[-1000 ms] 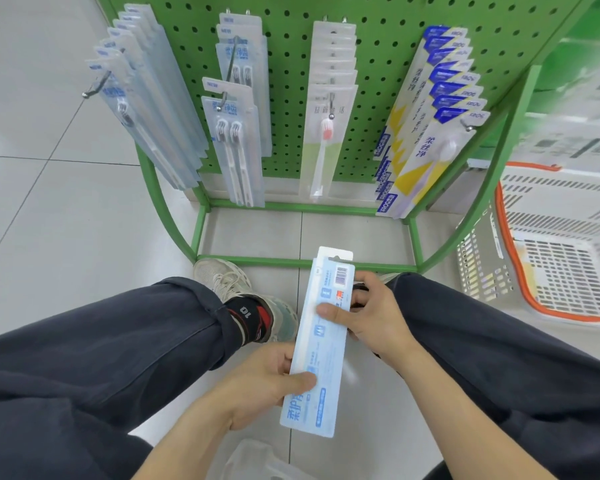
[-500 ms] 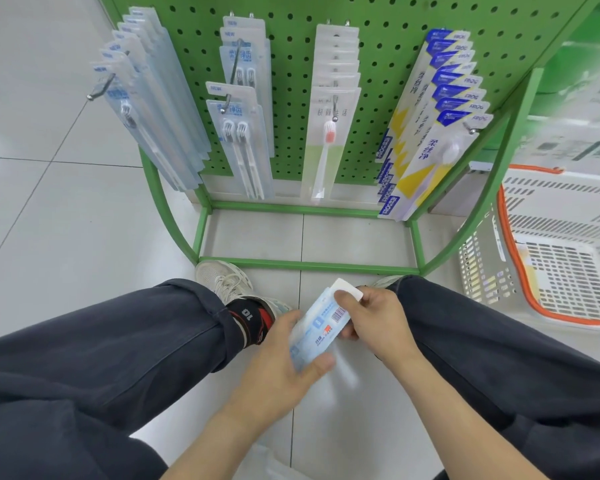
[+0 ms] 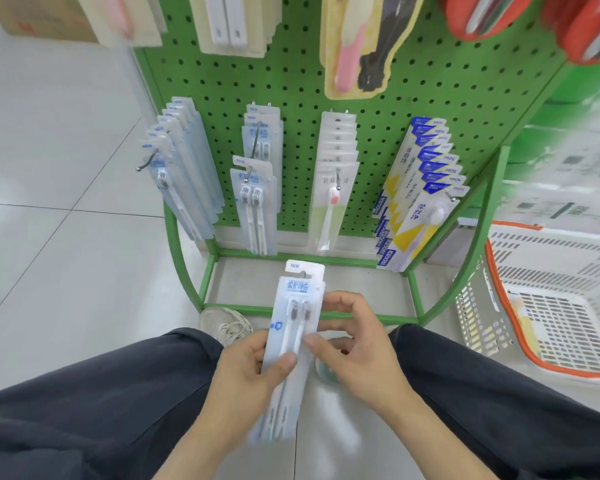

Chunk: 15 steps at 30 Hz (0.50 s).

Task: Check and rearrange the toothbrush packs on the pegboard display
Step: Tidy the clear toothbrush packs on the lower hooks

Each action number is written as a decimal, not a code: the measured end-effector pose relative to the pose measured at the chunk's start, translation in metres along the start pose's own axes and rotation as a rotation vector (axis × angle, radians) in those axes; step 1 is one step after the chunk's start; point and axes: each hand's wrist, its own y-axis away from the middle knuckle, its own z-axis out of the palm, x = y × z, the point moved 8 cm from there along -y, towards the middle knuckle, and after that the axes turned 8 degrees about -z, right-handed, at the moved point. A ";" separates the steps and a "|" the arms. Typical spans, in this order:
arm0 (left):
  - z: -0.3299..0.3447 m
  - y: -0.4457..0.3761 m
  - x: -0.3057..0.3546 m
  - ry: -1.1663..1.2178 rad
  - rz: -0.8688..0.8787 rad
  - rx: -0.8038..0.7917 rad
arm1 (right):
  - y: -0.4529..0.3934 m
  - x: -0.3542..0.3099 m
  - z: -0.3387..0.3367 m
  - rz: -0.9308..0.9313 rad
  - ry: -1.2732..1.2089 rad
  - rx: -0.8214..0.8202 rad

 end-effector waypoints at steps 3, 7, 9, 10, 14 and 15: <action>0.006 0.003 0.020 0.259 -0.095 -0.189 | -0.010 -0.026 0.004 -0.078 -0.017 0.015; -0.024 -0.006 0.061 0.107 0.091 0.114 | -0.033 -0.059 0.016 -0.166 -0.007 0.056; -0.040 -0.009 0.082 0.038 0.197 0.255 | -0.046 -0.071 0.023 -0.192 0.033 0.068; -0.047 -0.012 0.089 0.027 0.226 0.295 | -0.054 -0.076 0.028 -0.201 0.060 0.067; -0.068 -0.029 0.102 0.011 0.278 0.372 | -0.083 -0.087 0.040 -0.219 0.148 0.079; -0.070 -0.033 0.104 0.000 0.286 0.382 | -0.090 -0.088 0.042 -0.220 0.174 0.077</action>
